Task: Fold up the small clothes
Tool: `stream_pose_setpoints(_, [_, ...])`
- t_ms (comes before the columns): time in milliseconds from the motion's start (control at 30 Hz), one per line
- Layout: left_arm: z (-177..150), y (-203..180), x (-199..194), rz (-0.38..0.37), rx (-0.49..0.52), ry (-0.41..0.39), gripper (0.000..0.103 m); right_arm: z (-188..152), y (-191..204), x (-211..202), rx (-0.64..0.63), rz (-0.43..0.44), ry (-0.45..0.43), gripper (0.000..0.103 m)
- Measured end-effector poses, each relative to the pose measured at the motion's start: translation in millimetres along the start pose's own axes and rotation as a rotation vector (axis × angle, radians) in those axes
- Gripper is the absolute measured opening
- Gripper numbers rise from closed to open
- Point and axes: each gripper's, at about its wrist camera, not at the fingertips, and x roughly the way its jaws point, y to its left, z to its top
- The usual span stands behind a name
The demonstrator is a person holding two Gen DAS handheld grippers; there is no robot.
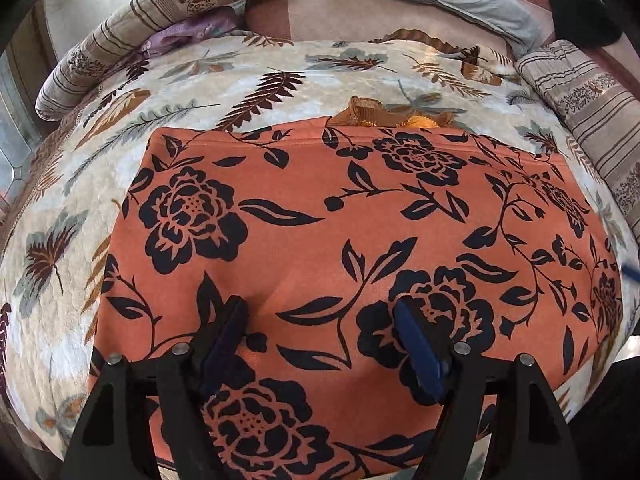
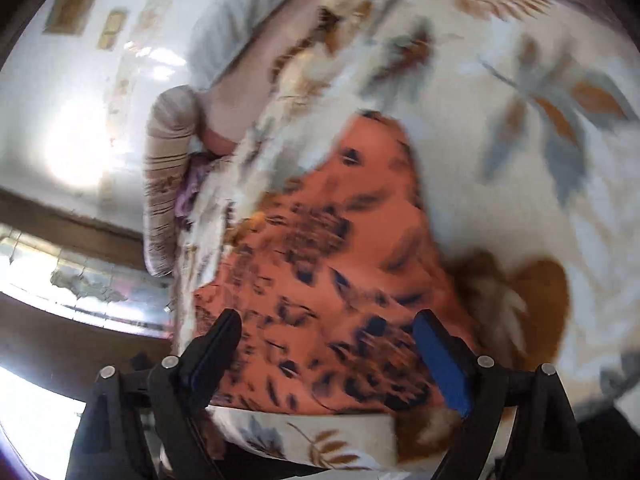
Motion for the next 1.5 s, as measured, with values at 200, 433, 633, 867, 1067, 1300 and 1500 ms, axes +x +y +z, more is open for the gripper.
stream_pose_setpoints(200, [0.9, 3.3, -1.4, -0.008, -0.001, 0.011, 0.078, 43.9, -14.2, 62.2, 0.078, -0.012, 0.134, 0.087])
stream_pose_setpoints(433, [3.2, 9.1, -11.0, -0.06, -0.046, -0.018, 0.078, 78.0, 2.3, 46.4, 0.037, 0.04, 0.05, 0.09])
stream_pose_setpoints(633, [1.7, 6.1, -4.7, -0.05, -0.019, 0.002, 0.078, 130.4, -45.6, 73.0, 0.2, 0.021, -0.012, 0.089])
stream_pose_setpoints(867, [-9.2, 46.8, -33.4, -0.096, -0.148, -0.041, 0.078, 81.9, -2.5, 23.6, 0.038, 0.027, -0.059, 0.09])
stream_pose_setpoints(1067, [-35.8, 81.0, -27.7, 0.003, -0.221, 0.042, 0.078, 0.9, 20.3, 35.0, -0.104, 0.004, 0.064, 0.09])
stream_pose_setpoints(1300, [-35.9, 107.7, -76.4, -0.106, -0.278, -0.09, 0.078, -27.9, 15.9, 16.2, -0.098, -0.047, -0.006, 0.09])
stream_pose_setpoints(1500, [-40.6, 148.9, -64.0, -0.198, -0.38, -0.031, 0.075, -50.9, 31.1, 22.6, -0.143, -0.057, 0.016, 0.09])
